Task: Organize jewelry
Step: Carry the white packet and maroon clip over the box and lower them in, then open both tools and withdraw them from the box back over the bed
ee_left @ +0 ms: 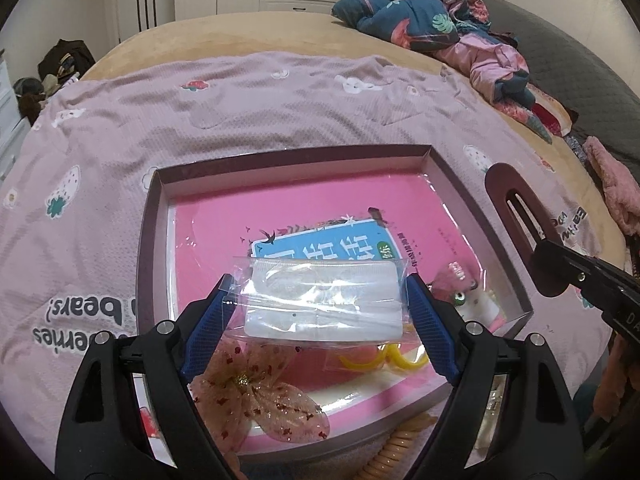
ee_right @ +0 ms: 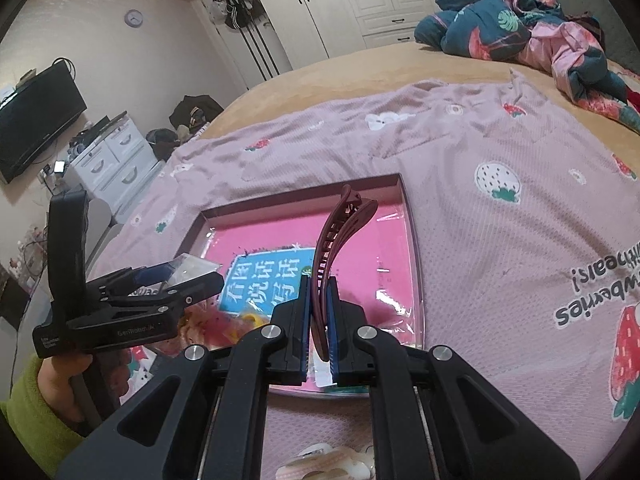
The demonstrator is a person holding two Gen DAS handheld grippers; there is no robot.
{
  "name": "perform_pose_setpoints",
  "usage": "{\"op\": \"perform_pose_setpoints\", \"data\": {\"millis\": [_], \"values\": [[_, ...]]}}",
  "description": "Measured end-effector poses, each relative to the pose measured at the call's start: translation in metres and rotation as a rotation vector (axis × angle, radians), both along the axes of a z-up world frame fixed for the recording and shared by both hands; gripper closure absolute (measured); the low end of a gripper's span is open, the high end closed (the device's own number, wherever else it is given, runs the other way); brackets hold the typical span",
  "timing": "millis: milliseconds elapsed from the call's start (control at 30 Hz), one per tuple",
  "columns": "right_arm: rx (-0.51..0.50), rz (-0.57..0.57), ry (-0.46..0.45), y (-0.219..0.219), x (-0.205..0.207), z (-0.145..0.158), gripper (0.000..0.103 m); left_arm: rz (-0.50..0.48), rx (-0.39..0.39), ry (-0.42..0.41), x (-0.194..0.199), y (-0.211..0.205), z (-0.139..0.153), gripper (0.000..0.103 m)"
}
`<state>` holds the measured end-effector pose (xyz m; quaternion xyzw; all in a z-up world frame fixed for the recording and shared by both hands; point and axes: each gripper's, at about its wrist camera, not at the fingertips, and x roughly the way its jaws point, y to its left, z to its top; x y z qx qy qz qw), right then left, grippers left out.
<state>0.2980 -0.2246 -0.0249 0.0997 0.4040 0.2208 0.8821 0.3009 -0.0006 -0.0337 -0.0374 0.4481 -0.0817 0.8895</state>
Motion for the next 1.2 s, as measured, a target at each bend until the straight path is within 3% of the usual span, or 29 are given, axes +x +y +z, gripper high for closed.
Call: {"op": "perform_pose_setpoints", "data": {"millis": [500,733,800,933,1200], "values": [[-0.066,0.017,0.092,0.018,0.013,-0.039,0.096,0.043,-0.002,0.011,-0.008,0.015,-0.001,0.015],[-0.11,-0.002,0.099,0.021,0.019,-0.042,0.095,0.072,-0.012,-0.009,-0.027,0.024,0.018,0.013],[-0.116,-0.017,0.104,0.02,0.019,-0.042,0.09,0.077,-0.015,-0.02,-0.033,0.026,0.023,0.013],[-0.058,-0.044,0.135,0.009,0.013,-0.04,0.069,0.074,-0.021,-0.019,-0.041,0.027,0.028,0.013],[-0.016,-0.08,0.078,-0.01,-0.015,-0.01,0.053,0.08,-0.029,-0.053,-0.055,0.03,0.043,0.01]]}}
